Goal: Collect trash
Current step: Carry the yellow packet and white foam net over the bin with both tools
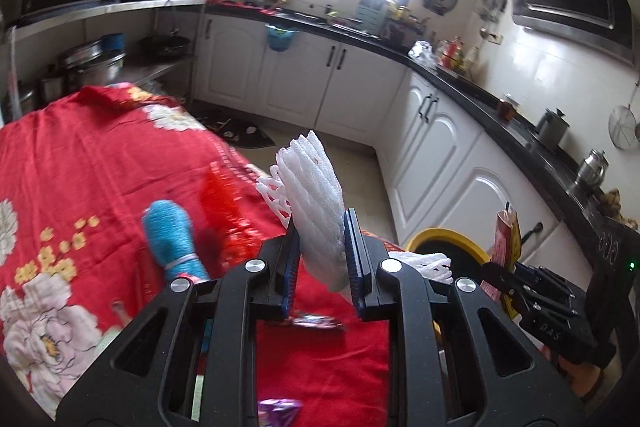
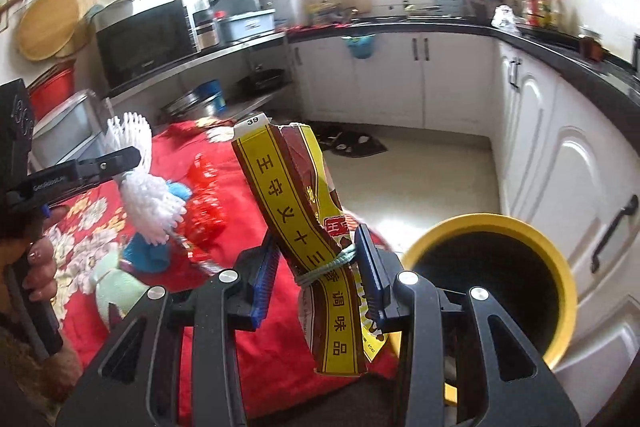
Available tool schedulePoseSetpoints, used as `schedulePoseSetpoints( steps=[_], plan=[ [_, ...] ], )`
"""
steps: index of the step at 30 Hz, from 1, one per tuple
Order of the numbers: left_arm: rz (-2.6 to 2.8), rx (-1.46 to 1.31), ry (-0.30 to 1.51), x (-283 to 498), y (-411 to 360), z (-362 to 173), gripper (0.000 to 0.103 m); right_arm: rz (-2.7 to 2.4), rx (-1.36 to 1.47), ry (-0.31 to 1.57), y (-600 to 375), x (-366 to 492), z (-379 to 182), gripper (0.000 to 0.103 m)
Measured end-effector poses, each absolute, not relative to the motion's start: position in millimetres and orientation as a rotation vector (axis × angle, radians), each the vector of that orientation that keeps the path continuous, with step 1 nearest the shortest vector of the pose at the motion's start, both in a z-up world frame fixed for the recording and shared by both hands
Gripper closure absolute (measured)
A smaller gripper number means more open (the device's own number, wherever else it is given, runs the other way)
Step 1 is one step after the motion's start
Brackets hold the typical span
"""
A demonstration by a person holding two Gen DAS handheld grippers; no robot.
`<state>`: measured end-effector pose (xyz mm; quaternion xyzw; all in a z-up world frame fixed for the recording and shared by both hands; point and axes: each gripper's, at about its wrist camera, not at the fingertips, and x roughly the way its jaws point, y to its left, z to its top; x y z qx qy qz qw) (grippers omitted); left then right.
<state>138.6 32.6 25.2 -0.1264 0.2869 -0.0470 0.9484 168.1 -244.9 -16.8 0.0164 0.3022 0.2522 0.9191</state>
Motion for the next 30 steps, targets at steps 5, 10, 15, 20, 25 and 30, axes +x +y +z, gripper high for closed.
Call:
schedulePoseSetpoints(
  steps=[5,10,15,20,25,30],
  plan=[
    [-0.138,-0.223,0.579,149,6,30,0.088,0.460,0.069,0.614,-272,171,-16,0.067],
    [-0.180,-0.177,0.579,160,-24,32,0.088,0.409,0.103,0.606,-297,173,-17,0.067],
    [-0.214,-0.134,0.584,169,-50,31,0.088,0.364,0.134,0.602,-318,175,-20,0.067],
    [-0.247,-0.100,0.598,179,-78,27,0.088,0.313,0.160,0.603,-341,177,-25,0.067],
    [-0.279,-0.069,0.615,190,-105,20,0.088,0.274,0.189,0.610,-361,179,-33,0.067],
    [-0.302,-0.043,0.642,201,-128,9,0.087,0.253,0.216,0.619,-375,183,-40,0.067]
  ],
)
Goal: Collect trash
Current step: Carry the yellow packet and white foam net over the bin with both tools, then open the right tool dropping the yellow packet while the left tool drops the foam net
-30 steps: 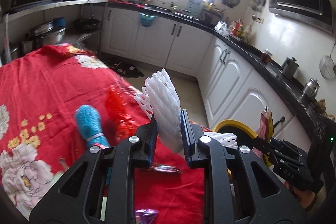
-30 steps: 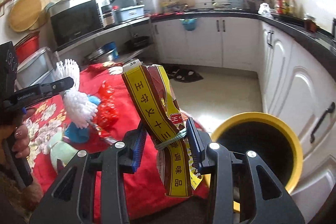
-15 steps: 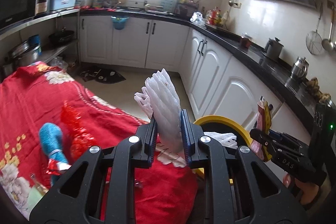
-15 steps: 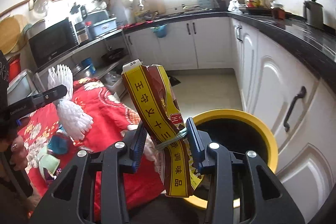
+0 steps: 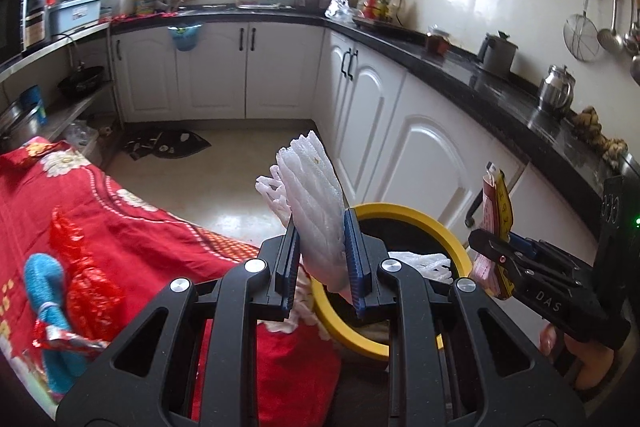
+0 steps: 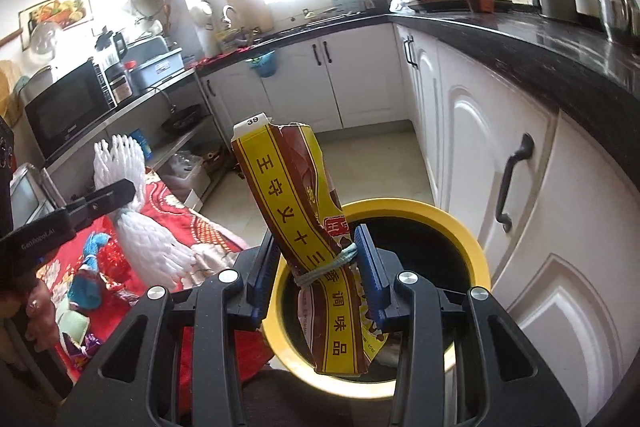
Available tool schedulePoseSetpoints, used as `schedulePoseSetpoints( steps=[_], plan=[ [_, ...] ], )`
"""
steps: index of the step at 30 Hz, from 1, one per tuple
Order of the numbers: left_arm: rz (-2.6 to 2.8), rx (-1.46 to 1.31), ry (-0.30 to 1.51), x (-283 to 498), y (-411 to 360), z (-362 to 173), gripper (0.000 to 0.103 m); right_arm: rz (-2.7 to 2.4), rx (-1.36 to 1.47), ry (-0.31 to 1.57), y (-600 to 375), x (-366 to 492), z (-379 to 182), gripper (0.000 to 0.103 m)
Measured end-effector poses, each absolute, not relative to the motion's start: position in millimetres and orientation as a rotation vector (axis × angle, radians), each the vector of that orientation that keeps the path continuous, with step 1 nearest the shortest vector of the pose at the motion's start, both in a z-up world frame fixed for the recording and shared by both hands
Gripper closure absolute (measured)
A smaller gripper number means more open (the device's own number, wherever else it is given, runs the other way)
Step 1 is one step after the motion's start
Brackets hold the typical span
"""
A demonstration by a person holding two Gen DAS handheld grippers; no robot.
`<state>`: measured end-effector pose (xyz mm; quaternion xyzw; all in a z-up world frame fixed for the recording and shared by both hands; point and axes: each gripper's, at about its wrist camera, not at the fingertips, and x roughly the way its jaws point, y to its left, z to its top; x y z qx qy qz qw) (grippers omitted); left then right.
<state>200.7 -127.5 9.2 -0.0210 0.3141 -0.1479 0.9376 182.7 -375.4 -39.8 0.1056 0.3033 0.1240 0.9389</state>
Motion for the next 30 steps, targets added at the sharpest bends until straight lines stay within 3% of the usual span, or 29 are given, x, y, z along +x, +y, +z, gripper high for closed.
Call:
schedulePoseSetpoints(
  steps=[20,23,25,30],
  plan=[
    [-0.330,-0.021,0.784,243,-174,-42,0.084,0.191,0.226,0.709,-390,220,-78,0.065],
    [-0.330,-0.032,0.792,246,-174,-45,0.074,0.174,0.234,0.709,-395,219,-79,0.062],
    [-0.328,-0.036,0.789,246,-174,-46,0.060,0.161,0.231,0.704,-396,217,-79,0.054],
    [-0.315,-0.067,0.787,243,-164,-44,0.048,0.152,0.228,0.689,-395,212,-73,0.048]
  ],
)
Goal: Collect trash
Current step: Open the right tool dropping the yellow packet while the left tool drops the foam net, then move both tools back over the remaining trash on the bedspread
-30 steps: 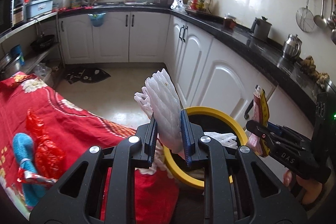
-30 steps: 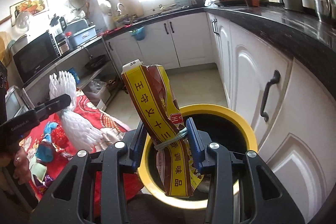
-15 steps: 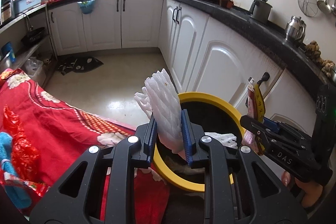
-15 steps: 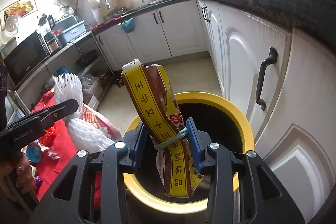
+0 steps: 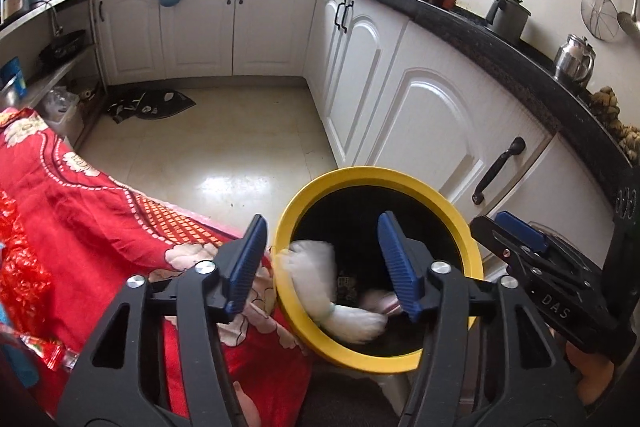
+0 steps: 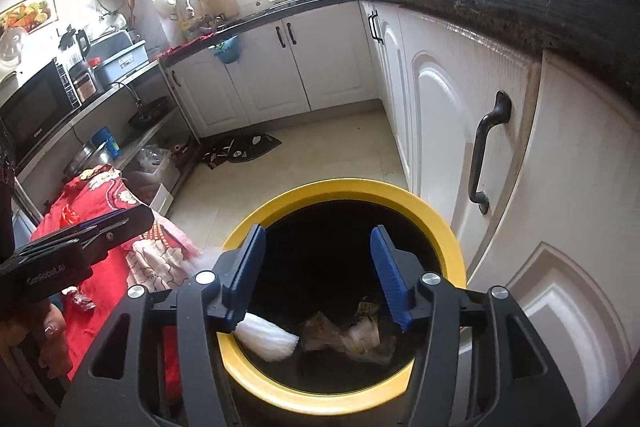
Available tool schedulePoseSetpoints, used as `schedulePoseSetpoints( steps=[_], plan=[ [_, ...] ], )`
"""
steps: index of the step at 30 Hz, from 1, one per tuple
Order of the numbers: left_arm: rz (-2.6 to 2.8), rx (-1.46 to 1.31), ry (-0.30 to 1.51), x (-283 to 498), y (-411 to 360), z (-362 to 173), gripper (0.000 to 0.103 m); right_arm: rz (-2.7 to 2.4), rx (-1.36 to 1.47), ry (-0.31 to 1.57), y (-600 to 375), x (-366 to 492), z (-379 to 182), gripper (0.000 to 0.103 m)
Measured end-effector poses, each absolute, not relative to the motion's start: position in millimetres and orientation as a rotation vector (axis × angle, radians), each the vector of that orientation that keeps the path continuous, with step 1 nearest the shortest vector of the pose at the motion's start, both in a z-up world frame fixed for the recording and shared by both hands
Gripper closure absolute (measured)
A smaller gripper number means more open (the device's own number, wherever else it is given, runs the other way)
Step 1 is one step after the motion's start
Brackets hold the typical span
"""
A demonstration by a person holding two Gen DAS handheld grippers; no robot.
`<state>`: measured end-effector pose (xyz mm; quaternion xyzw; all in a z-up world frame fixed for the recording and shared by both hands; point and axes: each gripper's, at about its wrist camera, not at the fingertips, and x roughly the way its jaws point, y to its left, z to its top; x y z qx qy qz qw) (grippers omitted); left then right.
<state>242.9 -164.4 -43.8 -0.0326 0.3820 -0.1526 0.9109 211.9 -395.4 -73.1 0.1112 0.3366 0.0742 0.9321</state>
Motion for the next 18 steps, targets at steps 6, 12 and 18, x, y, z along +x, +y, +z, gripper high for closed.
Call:
schedulePoseSetpoints(
  steps=[6,12,18],
  plan=[
    [-0.284,-0.105,0.747,232,-145,-29,0.018,0.140,0.202,0.654,-386,199,-61,0.036],
    [-0.242,-0.136,0.709,219,-123,-13,0.011,0.146,0.182,0.611,-375,187,-45,0.024],
    [-0.206,-0.172,0.677,203,-98,3,0.011,0.175,0.168,0.574,-362,176,-28,0.020]
  ],
)
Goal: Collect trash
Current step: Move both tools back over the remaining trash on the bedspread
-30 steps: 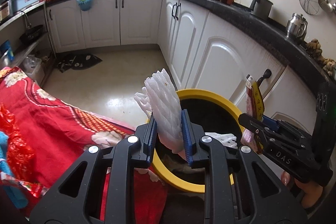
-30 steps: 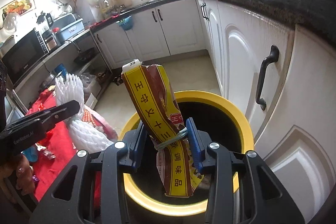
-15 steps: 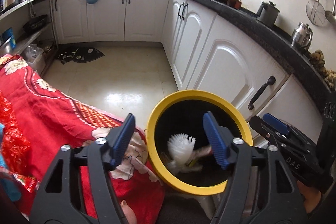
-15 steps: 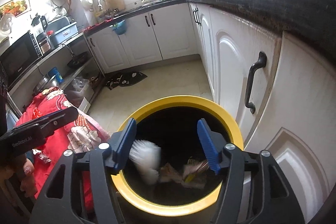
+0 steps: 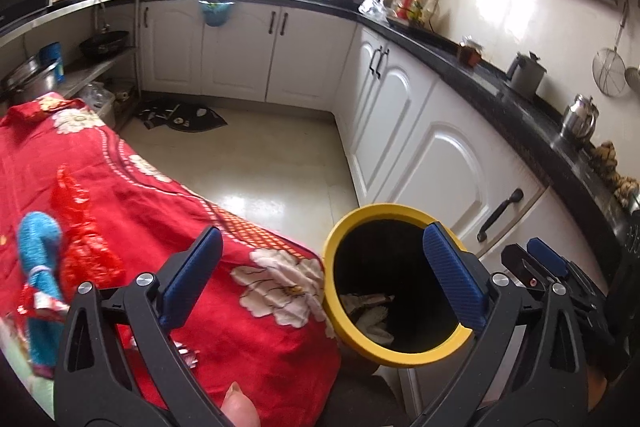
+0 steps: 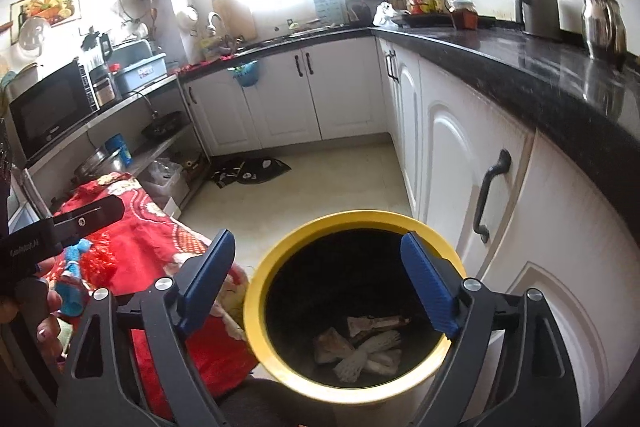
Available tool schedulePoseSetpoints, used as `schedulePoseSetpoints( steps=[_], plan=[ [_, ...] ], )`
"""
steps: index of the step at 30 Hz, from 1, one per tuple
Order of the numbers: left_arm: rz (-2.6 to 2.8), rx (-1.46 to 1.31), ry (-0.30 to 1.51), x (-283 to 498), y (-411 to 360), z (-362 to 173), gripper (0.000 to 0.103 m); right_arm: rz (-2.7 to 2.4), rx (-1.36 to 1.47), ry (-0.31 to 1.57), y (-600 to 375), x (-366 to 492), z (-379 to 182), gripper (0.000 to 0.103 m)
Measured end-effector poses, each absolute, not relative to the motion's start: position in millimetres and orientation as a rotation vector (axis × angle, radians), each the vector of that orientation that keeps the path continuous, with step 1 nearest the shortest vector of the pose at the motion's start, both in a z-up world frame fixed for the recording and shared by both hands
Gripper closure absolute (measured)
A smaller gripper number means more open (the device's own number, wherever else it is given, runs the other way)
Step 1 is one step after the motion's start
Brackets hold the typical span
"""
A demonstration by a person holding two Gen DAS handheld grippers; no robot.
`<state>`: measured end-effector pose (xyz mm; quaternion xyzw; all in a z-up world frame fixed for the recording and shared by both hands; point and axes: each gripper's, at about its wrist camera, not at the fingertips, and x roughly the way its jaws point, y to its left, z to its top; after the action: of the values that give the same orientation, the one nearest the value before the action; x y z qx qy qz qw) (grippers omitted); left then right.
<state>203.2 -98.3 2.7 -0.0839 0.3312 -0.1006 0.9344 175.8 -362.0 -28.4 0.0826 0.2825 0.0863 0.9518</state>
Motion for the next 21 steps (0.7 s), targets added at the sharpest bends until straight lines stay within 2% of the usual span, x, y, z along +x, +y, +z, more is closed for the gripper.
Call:
schedulePoseSetpoints(
  steps=[21],
  plan=[
    [-0.047,-0.254,0.583,152,-5,29,0.011,0.327,0.112,0.525,-298,147,4,0.016]
  ],
)
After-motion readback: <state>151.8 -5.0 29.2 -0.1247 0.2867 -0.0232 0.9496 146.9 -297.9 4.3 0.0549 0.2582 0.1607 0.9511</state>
